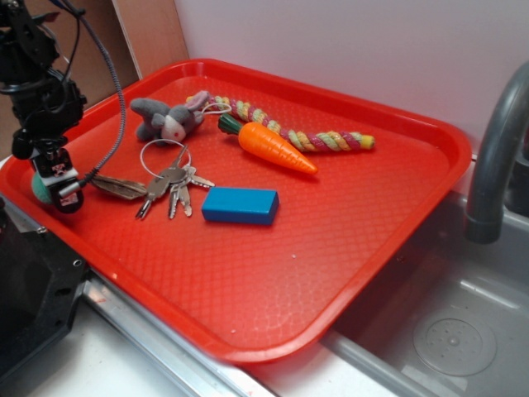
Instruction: Grab the green ball.
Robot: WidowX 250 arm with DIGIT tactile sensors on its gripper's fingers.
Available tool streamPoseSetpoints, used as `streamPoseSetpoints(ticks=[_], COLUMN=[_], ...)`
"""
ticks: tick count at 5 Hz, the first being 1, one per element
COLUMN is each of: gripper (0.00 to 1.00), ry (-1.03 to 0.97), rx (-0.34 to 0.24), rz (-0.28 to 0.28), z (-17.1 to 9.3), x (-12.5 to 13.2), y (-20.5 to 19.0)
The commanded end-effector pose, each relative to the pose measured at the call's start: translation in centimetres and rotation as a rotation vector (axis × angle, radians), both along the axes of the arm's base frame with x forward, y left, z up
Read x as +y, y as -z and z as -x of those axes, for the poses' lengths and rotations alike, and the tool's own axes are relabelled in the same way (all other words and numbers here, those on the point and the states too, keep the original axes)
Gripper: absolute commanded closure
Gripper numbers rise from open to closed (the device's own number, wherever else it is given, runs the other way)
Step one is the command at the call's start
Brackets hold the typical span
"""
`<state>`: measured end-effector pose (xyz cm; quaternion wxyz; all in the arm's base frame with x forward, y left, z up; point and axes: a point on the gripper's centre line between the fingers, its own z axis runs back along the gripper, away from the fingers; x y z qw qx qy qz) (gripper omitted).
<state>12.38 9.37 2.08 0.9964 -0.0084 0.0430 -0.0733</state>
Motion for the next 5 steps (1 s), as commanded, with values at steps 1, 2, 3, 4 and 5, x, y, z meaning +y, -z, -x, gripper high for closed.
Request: streamPoseSetpoints(ticks=[1, 2, 3, 4, 5], gripper=[1.0, 1.0, 1.0, 1.0, 1.0], ry=[0.035, -0.051, -0.158, -0.226, -0.225], rx=[-0.041, -0.074, -0.044, -0.115, -0.132], rz=[-0.115, -0.093, -0.118, -0.092, -0.113], z=[-3.7, -4.8, -4.4, -3.4, -3.2], x=[-2.3, -3.2, -4.3, -4.8, -5.3], y=[-5.6, -10.7, -15.6, -20.6, -22.8])
